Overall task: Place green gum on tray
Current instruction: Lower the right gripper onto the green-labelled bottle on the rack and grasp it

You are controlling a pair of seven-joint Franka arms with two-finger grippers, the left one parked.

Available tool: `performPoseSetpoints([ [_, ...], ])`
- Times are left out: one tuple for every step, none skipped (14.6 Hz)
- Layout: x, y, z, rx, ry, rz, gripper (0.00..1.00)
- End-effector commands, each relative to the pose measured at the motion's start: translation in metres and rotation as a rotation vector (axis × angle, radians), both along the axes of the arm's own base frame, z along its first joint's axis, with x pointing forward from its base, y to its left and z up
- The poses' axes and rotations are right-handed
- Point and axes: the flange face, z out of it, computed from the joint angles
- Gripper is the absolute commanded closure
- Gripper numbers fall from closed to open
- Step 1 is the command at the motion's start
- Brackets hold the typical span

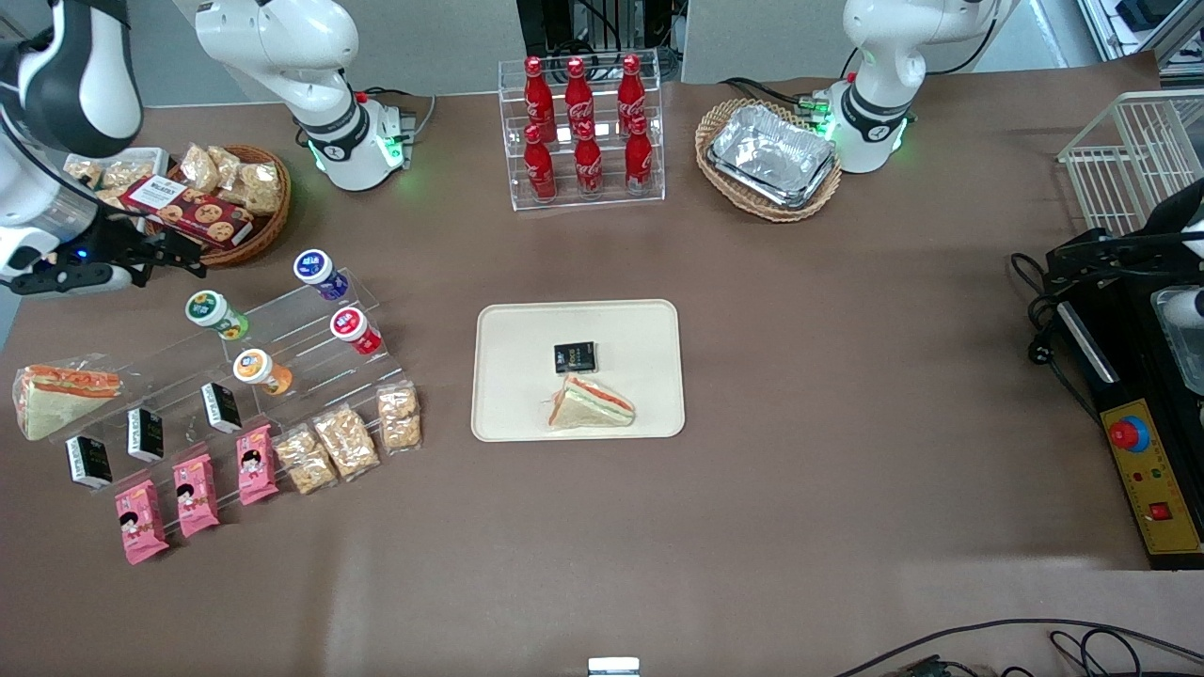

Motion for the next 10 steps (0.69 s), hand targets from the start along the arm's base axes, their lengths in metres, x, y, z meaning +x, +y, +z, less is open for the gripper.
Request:
performPoseSetpoints([
  [-0.006,0.0,-0.024,-0.017,-0.025,0.006,0.0],
  [-0.007,0.001,-0.03,-0.018,-0.025,0.008,0.0],
  [-0.005,0.0,-0.034,-0.02,-0.026,0.008,0.0],
  [-0.003,0.0,-0.039,-0.021,-0.027,0.007,0.0],
  [-0.002,0.0,-0.044,-0.022,-0.022,0.007,0.0],
  [0.0,0.0,-0.049,-0.021,-0.016,0.006,0.0],
  [0.001,0.0,-0.054,-0.023,-0.021,0.006,0.0],
  [-0.001,0.0,-0.06,-0.025,-0.027,0.006,0.0],
  [-0.001,0.001,-0.064,-0.027,-0.035,0.005,0.01],
  [0.0,0.001,-0.068,-0.029,-0.037,0.006,0.02],
])
